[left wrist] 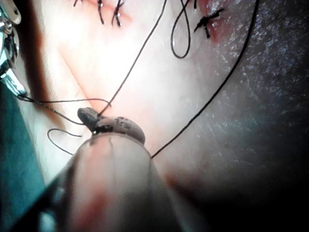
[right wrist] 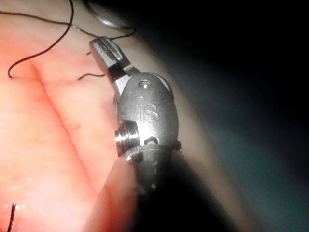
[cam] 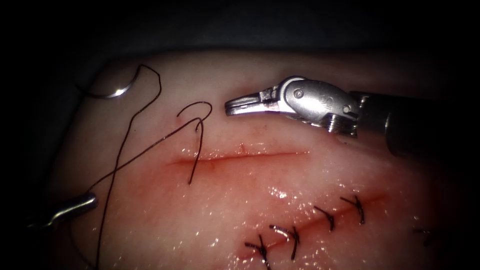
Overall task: Wound Closure
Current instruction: Wrap the suture twice around the right tool.
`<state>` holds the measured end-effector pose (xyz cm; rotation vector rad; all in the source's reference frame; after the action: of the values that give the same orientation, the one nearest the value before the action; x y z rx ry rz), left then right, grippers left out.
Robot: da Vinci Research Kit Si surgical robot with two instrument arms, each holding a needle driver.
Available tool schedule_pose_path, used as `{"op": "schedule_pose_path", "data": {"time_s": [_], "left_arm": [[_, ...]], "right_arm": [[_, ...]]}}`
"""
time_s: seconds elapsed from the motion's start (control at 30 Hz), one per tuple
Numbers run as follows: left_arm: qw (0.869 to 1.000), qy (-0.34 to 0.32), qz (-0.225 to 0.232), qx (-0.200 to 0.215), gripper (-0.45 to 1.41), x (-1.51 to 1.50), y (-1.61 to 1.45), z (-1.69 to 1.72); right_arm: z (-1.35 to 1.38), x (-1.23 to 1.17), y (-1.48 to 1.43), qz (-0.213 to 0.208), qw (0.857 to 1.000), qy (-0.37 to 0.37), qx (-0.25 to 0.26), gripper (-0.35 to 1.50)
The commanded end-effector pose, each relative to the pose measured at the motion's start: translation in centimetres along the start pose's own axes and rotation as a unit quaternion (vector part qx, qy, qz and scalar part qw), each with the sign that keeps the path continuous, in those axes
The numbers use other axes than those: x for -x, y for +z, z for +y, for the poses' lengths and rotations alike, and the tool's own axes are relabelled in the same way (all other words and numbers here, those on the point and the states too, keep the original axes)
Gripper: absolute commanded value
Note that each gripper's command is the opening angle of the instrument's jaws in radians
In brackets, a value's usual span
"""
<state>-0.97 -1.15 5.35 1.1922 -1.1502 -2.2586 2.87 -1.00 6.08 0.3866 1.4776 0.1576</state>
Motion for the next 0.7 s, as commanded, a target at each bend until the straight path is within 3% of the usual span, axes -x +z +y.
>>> {"op": "schedule_pose_path", "data": {"time_s": [0.03,0.2,0.33,0.43,0.57,0.7], "left_arm": [[1.000,0.003,0.003,-0.002,-0.45,0.02,0.10,0.00],[1.000,-0.001,0.013,-0.006,-0.45,0.04,0.12,-0.06],[0.999,-0.010,0.024,-0.020,-0.45,0.09,0.20,-0.14],[0.999,-0.021,0.017,-0.037,-0.45,0.22,0.38,-0.16],[0.998,-0.038,0.009,-0.045,-0.45,0.41,0.64,-0.12],[0.998,-0.045,-0.028,-0.039,-0.45,0.68,0.94,0.05]], "right_arm": [[0.15,0.00,0.23,0.005,1.000,0.003,-0.004,-0.35],[0.24,0.09,0.54,0.014,1.000,-0.006,-0.003,-0.35],[0.20,0.18,0.80,0.021,0.998,0.014,-0.055,-0.35],[0.08,0.31,0.91,0.062,0.990,0.070,-0.103,-0.35],[-0.06,0.33,0.97,0.086,0.986,0.094,-0.106,-0.35],[-0.18,0.32,0.96,0.112,0.982,0.108,-0.104,-0.35]]}}
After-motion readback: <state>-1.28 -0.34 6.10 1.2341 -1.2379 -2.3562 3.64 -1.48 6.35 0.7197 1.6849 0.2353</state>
